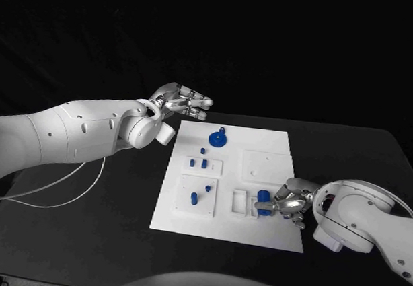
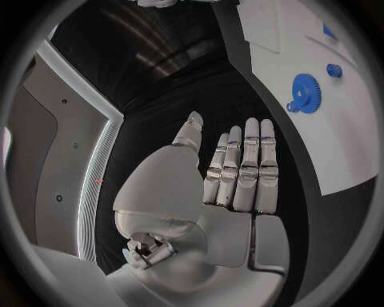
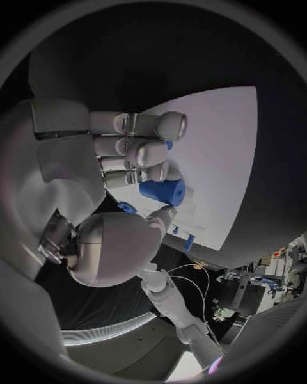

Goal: Assemble the parts on the task board

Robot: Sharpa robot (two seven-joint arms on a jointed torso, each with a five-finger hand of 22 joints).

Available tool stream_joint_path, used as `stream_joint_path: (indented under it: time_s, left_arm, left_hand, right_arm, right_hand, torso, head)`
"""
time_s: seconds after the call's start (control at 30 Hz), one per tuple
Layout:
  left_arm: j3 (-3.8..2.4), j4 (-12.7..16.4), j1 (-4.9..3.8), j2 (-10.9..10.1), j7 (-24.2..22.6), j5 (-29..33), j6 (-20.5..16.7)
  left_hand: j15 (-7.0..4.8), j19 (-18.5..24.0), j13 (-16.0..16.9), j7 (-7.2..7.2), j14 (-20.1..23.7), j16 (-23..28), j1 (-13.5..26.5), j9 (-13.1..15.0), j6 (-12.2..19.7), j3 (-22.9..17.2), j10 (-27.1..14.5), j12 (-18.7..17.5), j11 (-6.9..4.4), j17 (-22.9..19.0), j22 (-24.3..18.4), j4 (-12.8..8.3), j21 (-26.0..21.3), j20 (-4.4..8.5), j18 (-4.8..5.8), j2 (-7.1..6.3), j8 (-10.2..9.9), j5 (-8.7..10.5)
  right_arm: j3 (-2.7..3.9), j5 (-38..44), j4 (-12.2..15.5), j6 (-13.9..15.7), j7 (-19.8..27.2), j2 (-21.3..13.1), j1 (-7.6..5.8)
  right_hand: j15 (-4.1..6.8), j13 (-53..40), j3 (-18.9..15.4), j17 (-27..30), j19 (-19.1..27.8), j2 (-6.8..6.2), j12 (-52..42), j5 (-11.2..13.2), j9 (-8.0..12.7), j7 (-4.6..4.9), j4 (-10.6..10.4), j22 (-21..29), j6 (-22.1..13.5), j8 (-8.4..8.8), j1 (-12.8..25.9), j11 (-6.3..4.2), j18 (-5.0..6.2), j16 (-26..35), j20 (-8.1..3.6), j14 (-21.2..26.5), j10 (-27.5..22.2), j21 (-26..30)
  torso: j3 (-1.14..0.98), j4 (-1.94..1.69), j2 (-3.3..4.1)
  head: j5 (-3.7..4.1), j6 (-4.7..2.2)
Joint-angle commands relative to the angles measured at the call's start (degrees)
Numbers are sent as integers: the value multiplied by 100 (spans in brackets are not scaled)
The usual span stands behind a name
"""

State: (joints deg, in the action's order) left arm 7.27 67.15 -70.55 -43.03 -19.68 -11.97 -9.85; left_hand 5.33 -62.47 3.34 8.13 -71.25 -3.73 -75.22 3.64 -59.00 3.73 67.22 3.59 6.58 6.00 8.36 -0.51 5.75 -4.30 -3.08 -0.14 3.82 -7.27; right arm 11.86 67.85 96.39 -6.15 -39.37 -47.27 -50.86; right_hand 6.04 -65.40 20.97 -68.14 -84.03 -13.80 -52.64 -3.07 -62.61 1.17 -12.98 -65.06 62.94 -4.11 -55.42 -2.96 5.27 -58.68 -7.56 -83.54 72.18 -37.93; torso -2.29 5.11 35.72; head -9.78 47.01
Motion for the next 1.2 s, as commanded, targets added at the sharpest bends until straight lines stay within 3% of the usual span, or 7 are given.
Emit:
stream_joint_path:
  time_s: [0.03, 0.3, 0.4, 0.5, 0.7, 0.8, 1.2]
  left_arm:
    - [-5, 19, 4, 2, -12, 23, 136]
    - [-4, 21, 3, 4, 14, 27, 171]
    - [-4, 22, 3, 2, 33, 27, 176]
    - [-4, 22, 3, 1, 48, 21, 181]
    - [-4, 25, 3, -6, 68, 12, 185]
    - [-4, 24, 3, -10, 81, 6, 188]
    - [-4, 24, 3, -15, 118, -17, 186]
  left_hand:
    - [10, 10, 7, -3, 22, 13, 71, 1, 49, 2, -40, -7, 7, 10, -7, 47, 18, -25, 47, 5, -5, 23]
    - [15, 16, 7, -1, 34, 13, 102, 2, 55, 2, -54, -6, 12, 11, -16, 78, 17, -30, 46, -1, -4, 42]
    - [18, 16, 8, 5, 40, 13, 103, 1, 66, -12, -66, -6, 16, 15, -27, 99, 20, -33, 41, -11, -5, 44]
    - [17, 16, 7, 6, 38, 13, 91, 1, 71, -19, -67, -6, 16, 17, -30, 95, 21, -34, 41, -11, -6, 38]
    - [16, 16, 7, 6, 38, 12, 81, 1, 70, -26, -72, -6, 17, 19, -36, 94, 23, -34, 40, -13, -4, 36]
    - [16, 16, 7, 6, 38, 12, 81, 1, 70, -26, -72, -6, 17, 19, -36, 94, 23, -34, 40, -13, -4, 36]
    - [17, 16, 7, 10, 40, 12, 78, 0, 81, -34, -80, -6, 19, 23, -53, 98, 30, -35, 39, -20, -7, 35]
  right_arm:
    - [-60, 374, -109, 89, -387, 44, 41]
    - [-88, 442, -142, 132, -393, 90, 18]
    - [-100, 451, -139, 140, -395, 83, 13]
    - [-109, 421, -124, 177, -396, 72, 9]
    - [-115, 314, -62, 332, -393, 35, 6]
    - [-116, 245, 15, 413, -392, -8, -6]
    - [-107, -238, 355, 504, -392, -171, -275]
  right_hand:
    - [-12, -13, 7, -13, -266, -14, 28, 30, 28, 19, -84, -12, -49, 41, 23, 35, -12, 23, 30, -32, -11, 8]
    - [-8, -17, 295, -25, -268, 95, 32, 30, 41, 10, -241, -30, -30, 39, -1, 26, -30, 29, 26, -38, -7, -4]
    - [3, -5, 924, -22, -266, 248, 54, -24, 70, -15, 271, -33, -45, 52, -340, 2, -39, 38, 21, -38, -19, -3]
    - [12, 14, 1461, 2, -266, 407, 56, -790, 197, -39, 1149, -48, -27, 43, -137, -13, -49, 51, 19, -37, -44, -13]
    - [22, 49, 1666, 14, -267, 547, 64, -1562, 264, -51, 1784, -75, 4, 38, 110, -29, -68, 41, 9, -33, -62, -27]
    - [23, 61, 1717, 18, -267, 614, 48, -1595, 240, -56, 1958, -95, 11, 41, 227, -35, -73, 27, 5, -32, -60, -32]
    - [27, 59, 1679, 5, -269, 611, 24, -1660, 266, -62, 1992, -124, 37, 42, 251, -38, -74, -8, 1, -34, -45, -65]
  torso:
    - [-2, -1, 5]
    - [4, 3, 4]
    - [6, 4, 3]
    - [5, 3, 2]
    - [4, 2, 5]
    - [4, 4, 6]
    - [10, 6, 3]
  head:
    - [-5, 4]
    - [-10, 12]
    - [-11, 19]
    - [-9, 21]
    - [-17, 19]
    - [-22, 16]
    - [-36, 15]
